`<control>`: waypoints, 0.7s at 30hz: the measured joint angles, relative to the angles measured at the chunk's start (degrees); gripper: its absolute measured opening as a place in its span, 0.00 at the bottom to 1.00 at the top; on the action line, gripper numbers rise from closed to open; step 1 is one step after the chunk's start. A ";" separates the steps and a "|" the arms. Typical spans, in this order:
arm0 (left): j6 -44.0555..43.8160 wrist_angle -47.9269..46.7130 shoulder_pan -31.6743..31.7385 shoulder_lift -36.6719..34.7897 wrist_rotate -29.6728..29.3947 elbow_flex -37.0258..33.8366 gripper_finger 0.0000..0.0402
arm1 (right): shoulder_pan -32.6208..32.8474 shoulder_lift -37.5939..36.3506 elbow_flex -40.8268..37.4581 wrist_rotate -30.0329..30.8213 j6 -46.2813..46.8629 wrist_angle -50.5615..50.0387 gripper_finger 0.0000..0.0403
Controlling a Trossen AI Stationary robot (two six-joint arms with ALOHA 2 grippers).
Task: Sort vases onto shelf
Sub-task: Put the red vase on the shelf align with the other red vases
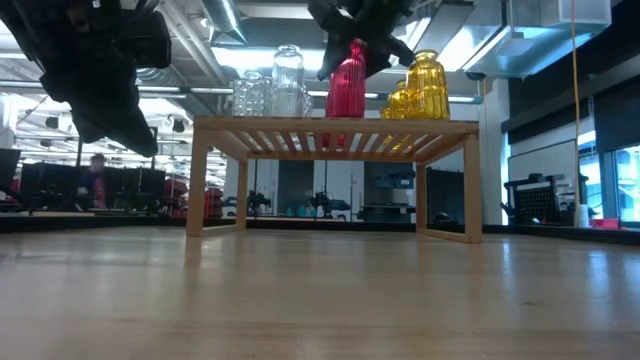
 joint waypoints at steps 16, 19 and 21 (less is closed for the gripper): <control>0.98 0.27 0.42 0.02 -0.24 0.00 0.00 | 0.15 -0.02 0.00 3.11 -0.05 1.02 0.80; 0.92 0.30 0.42 0.02 -0.27 0.00 0.00 | 0.15 -0.02 0.02 3.66 -0.43 3.16 0.76; 0.90 0.58 0.40 0.02 -0.27 0.00 0.00 | 0.15 -0.19 0.02 3.63 -1.31 4.45 0.73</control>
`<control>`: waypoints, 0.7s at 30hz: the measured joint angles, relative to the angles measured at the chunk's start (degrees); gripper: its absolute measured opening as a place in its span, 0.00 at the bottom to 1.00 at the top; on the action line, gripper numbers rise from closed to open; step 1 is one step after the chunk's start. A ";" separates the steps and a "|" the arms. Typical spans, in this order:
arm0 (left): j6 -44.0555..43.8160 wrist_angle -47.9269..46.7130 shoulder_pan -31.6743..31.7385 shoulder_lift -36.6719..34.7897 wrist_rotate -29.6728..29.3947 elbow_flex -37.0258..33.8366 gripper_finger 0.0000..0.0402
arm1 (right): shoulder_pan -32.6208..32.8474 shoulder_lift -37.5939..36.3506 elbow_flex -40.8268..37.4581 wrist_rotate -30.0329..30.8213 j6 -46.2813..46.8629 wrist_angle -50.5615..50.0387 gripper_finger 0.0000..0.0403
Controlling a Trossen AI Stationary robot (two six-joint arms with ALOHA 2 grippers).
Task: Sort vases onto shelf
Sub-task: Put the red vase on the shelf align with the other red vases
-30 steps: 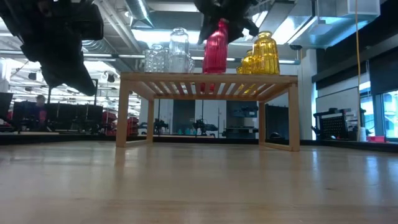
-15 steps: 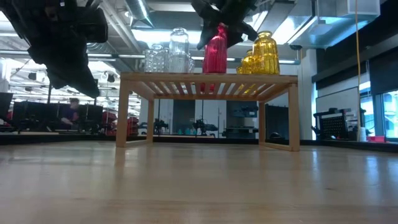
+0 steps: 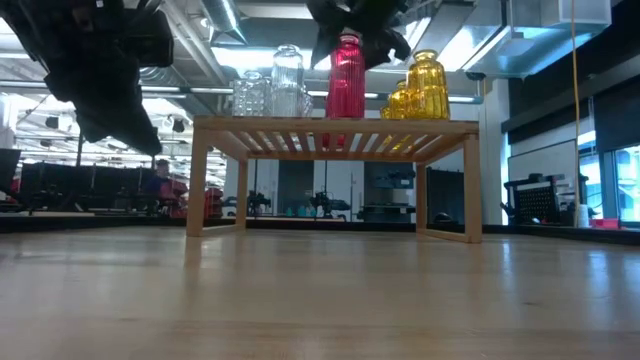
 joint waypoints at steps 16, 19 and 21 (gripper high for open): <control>-0.33 0.90 0.00 0.01 0.02 0.00 0.00 | 3.53 -11.45 0.09 1.46 -0.30 2.96 0.42; -0.75 0.88 0.00 0.02 0.00 0.00 0.00 | 5.71 -13.01 0.09 -3.51 -0.11 2.63 0.27; -1.11 0.86 0.00 0.02 -0.09 0.00 0.00 | 6.57 -13.14 0.11 -7.92 1.44 1.56 0.15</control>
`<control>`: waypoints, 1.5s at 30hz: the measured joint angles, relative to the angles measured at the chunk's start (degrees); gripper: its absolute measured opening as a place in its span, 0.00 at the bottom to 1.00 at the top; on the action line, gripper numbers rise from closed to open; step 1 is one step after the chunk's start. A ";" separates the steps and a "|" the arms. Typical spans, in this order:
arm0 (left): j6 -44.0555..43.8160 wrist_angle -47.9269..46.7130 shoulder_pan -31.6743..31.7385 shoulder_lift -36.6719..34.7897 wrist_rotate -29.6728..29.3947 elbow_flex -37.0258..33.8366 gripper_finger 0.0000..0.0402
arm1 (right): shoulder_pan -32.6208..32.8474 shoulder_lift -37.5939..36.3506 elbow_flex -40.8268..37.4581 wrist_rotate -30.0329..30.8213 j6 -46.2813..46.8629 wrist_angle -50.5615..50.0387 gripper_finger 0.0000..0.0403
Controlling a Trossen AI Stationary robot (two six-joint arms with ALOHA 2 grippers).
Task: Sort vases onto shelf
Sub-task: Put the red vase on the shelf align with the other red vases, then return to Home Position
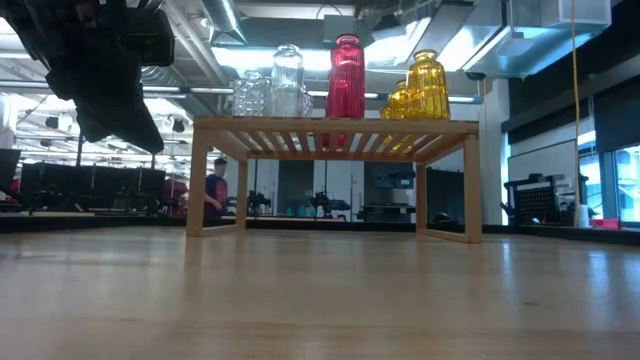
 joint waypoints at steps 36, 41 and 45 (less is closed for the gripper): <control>2.22 2.43 2.25 -0.06 -1.60 0.00 0.00 | -4.52 6.40 -0.11 -13.60 1.14 -2.06 0.00; 7.41 11.19 2.55 -3.30 -1.42 0.39 0.00 | -2.70 1.61 -0.13 -13.69 -2.68 3.28 0.00; 15.36 16.54 4.31 -9.33 -2.05 3.66 0.00 | 0.12 -4.39 -0.10 -8.64 -14.45 7.75 0.00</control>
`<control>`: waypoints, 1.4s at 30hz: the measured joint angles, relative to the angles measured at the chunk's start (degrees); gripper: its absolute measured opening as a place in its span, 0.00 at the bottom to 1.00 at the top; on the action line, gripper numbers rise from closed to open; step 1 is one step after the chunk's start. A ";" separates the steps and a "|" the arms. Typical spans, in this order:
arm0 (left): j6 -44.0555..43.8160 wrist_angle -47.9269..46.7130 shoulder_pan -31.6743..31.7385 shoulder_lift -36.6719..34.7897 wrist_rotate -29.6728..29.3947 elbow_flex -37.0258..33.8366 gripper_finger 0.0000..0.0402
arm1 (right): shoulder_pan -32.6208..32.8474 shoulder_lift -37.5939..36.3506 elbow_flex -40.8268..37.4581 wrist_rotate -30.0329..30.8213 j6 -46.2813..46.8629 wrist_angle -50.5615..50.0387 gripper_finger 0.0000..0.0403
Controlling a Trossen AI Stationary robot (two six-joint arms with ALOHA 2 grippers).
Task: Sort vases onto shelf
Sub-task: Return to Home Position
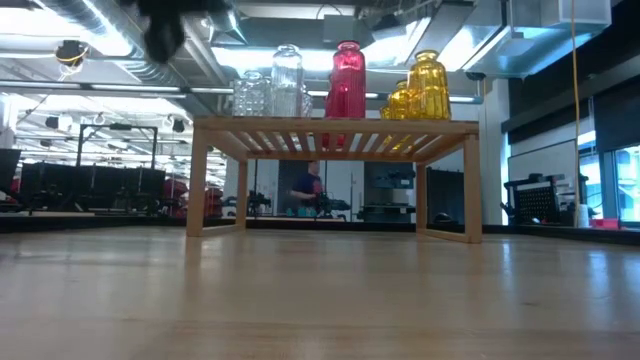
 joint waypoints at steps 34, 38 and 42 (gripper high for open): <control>7.68 15.62 26.58 -50.39 11.60 -25.16 0.00 | 2.69 -58.67 -85.11 4.92 -12.83 86.54 0.00; 5.13 11.49 26.34 -50.37 13.38 -26.38 0.00 | 2.71 -64.11 -86.38 6.07 -12.59 73.68 0.00; 3.75 10.30 25.28 -50.25 10.93 -28.10 0.00 | 2.71 -69.26 -86.41 10.23 -12.92 68.10 0.00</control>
